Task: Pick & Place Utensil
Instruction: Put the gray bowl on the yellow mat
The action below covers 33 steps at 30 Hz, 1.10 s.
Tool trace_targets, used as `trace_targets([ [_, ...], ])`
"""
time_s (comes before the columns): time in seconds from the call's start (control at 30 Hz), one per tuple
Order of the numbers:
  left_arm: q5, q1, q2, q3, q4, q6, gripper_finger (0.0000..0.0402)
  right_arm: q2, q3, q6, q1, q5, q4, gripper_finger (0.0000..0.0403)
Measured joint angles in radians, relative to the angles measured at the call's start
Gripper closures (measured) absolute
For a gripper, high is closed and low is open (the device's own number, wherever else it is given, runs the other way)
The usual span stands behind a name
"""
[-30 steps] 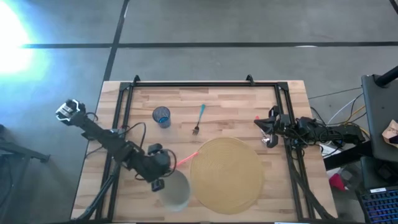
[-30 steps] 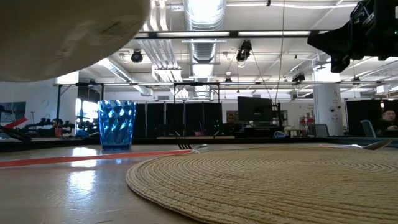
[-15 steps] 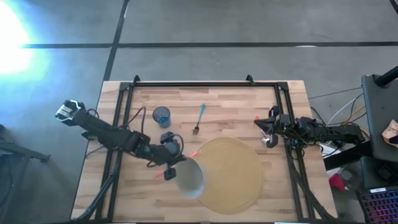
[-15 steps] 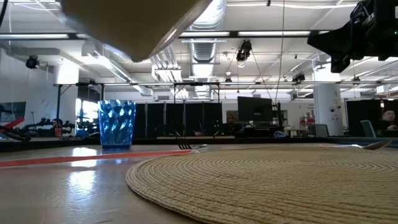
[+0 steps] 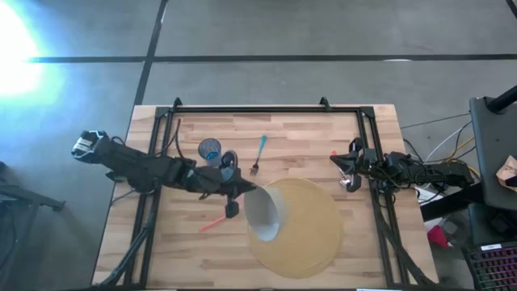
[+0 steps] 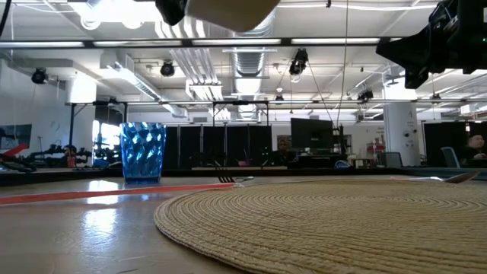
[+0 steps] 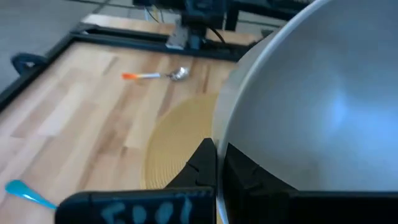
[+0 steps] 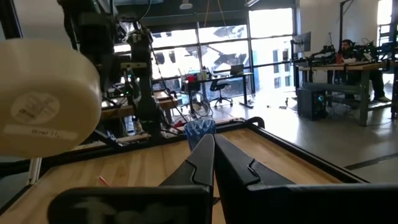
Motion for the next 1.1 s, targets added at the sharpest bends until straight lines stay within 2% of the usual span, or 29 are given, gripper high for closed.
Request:
trace_targets([
  [0.47,0.005,0.111,0.002,0.119,-0.02,-0.018,0.0398,0.0,0.0,-0.018,0.0,0.001,0.0,0.0394],
  [0.7,0.01,0.124,0.007,0.119,-0.023,-0.049,0.0397,0.0,0.0,-0.017,0.0,0.001,0.0,0.0394],
  [0.9,0.096,0.128,0.088,0.123,-0.023,-0.093,0.0397,0.0,0.0,-0.017,0.0,0.002,0.002,0.0394],
  [1.1,0.145,0.137,0.197,0.206,-0.1,-0.099,0.0397,0.0,0.0,-0.017,0.0,0.002,0.002,0.0394],
])
